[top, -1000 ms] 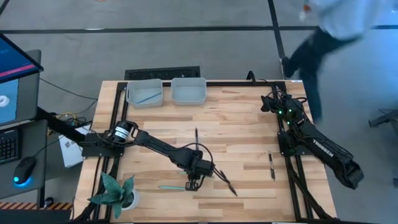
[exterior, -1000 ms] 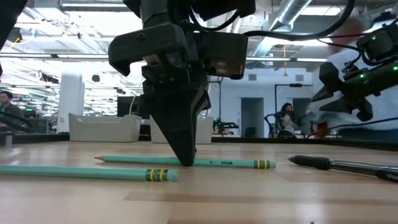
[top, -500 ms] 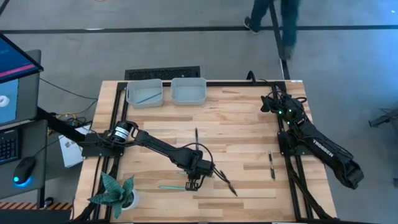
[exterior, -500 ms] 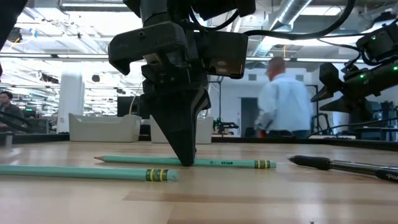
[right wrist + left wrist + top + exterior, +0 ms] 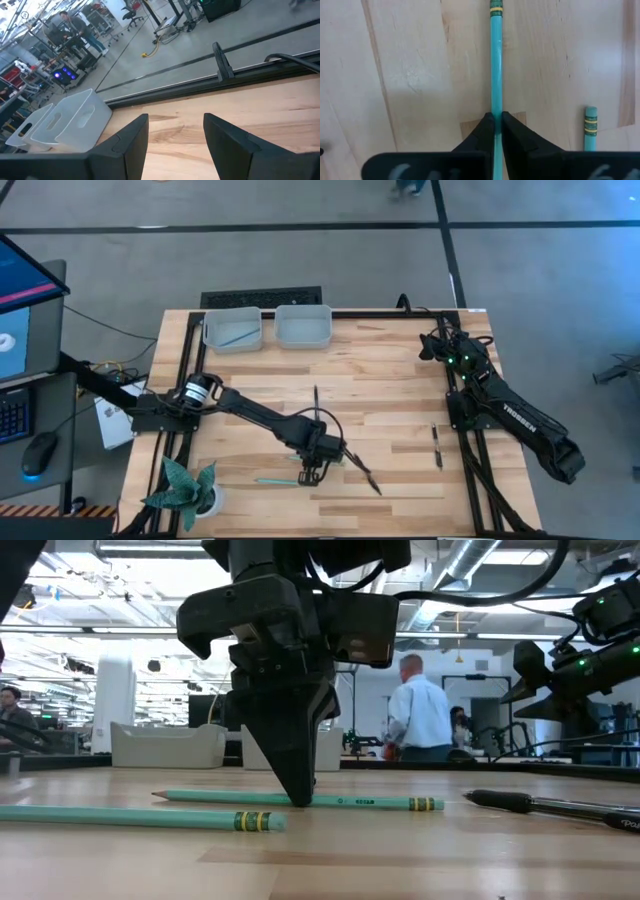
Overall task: Sort pens & pencils
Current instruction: Put the top green pencil into the left gray bin
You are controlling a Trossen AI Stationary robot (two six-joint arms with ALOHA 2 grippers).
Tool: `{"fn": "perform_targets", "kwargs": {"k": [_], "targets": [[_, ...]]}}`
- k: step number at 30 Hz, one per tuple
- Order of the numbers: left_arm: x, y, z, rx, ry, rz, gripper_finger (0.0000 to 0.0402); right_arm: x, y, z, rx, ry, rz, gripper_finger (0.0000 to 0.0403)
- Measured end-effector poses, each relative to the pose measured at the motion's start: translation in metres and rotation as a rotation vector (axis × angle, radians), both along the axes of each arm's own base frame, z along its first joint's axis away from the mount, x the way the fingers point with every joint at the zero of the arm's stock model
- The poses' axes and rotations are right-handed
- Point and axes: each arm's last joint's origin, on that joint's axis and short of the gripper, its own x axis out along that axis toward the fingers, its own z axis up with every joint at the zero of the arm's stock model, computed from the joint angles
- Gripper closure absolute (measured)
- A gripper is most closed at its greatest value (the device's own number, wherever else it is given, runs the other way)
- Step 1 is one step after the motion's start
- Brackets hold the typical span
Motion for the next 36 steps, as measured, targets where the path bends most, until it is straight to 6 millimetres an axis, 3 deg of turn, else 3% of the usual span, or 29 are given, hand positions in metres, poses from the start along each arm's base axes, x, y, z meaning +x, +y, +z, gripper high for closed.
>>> {"fn": "perform_targets", "kwargs": {"k": [8, 15, 27, 36], "targets": [[-0.001, 0.012, 0.007, 0.034, 0.013, 0.022, 0.0394, 0.000, 0.000, 0.000, 0.000, 0.000, 0.000, 0.0191], [-0.009, 0.029, 0.031, 0.122, 0.028, 0.061, 0.0393, 0.000, 0.000, 0.000, -0.002, 0.002, 0.001, 0.0191], [-0.051, 0.085, 0.114, 0.332, 0.020, 0.179, 0.0393, 0.000, 0.000, 0.000, -0.002, 0.002, 0.001, 0.0191], [-0.093, 0.145, 0.171, 0.352, -0.027, 0.304, 0.0393, 0.000, 0.000, 0.000, -0.001, 0.002, 0.001, 0.0191]]}}
